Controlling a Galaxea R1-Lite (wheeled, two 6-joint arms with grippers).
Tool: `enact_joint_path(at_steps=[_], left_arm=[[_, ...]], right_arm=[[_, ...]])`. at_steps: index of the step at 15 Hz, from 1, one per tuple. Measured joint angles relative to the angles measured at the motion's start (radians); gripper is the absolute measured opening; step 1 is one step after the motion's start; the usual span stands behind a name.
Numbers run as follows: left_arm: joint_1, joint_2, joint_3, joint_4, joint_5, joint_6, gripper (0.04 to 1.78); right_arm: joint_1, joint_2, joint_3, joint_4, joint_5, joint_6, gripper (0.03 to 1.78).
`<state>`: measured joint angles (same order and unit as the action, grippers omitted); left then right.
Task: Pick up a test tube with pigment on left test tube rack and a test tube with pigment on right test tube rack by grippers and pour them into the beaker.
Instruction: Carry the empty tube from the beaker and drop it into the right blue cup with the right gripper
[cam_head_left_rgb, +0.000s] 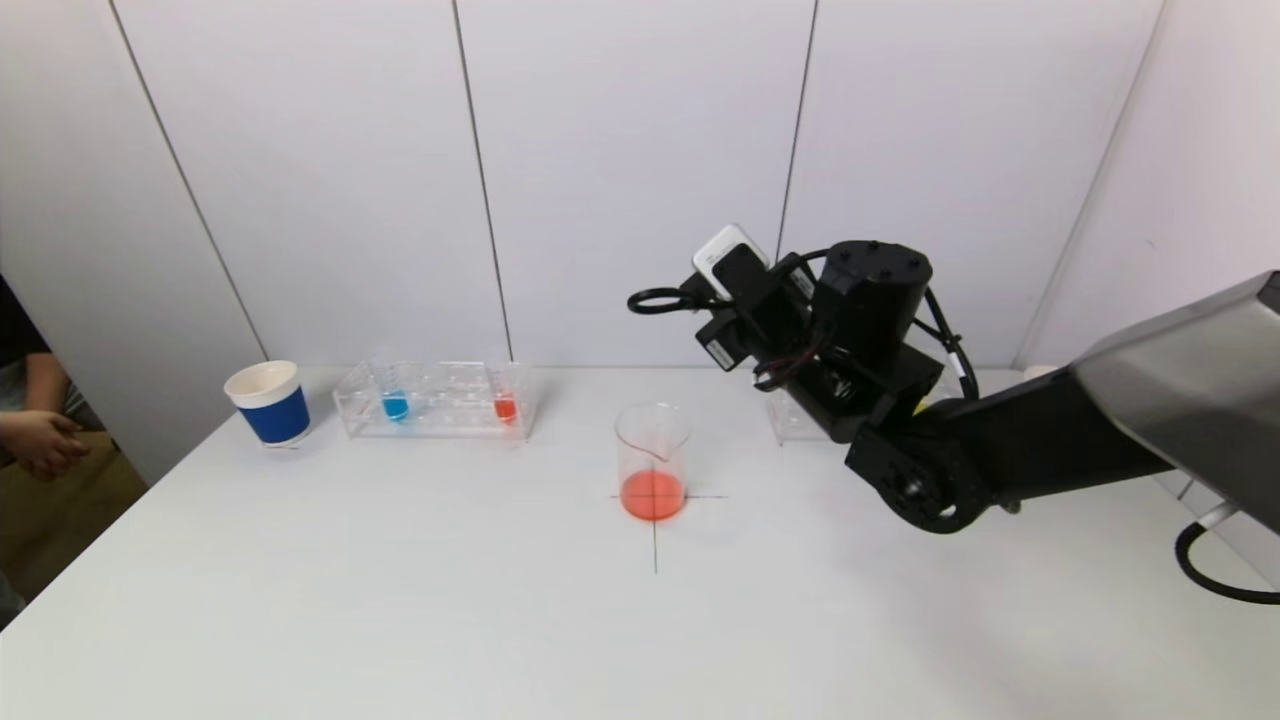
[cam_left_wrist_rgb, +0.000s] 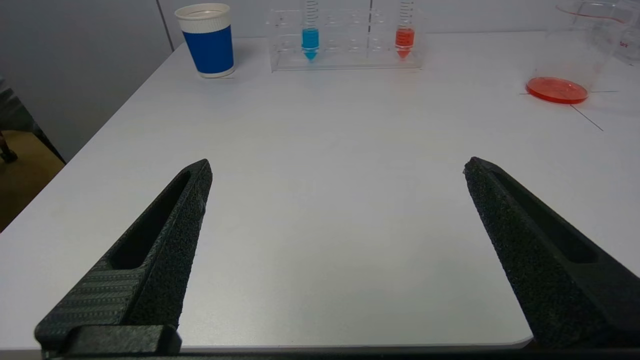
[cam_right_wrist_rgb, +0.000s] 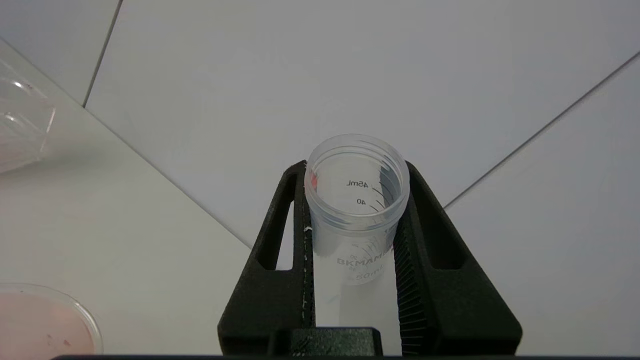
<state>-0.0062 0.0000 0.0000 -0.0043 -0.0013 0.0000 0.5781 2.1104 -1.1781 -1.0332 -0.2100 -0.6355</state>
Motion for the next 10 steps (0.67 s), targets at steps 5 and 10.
enact_joint_path(at_steps=[5, 10], left_arm=[[0.0, 0.0, 0.0, 0.0, 0.0, 0.0, 1.76], [0.0, 0.0, 0.0, 0.0, 0.0, 0.0, 1.76]], right_arm=[[-0.051, -0.084, -0.039, 0.139, -0.041, 0.209, 0.51], [-0.138, -0.145, -0.101, 0.219, -0.054, 0.407, 0.51]])
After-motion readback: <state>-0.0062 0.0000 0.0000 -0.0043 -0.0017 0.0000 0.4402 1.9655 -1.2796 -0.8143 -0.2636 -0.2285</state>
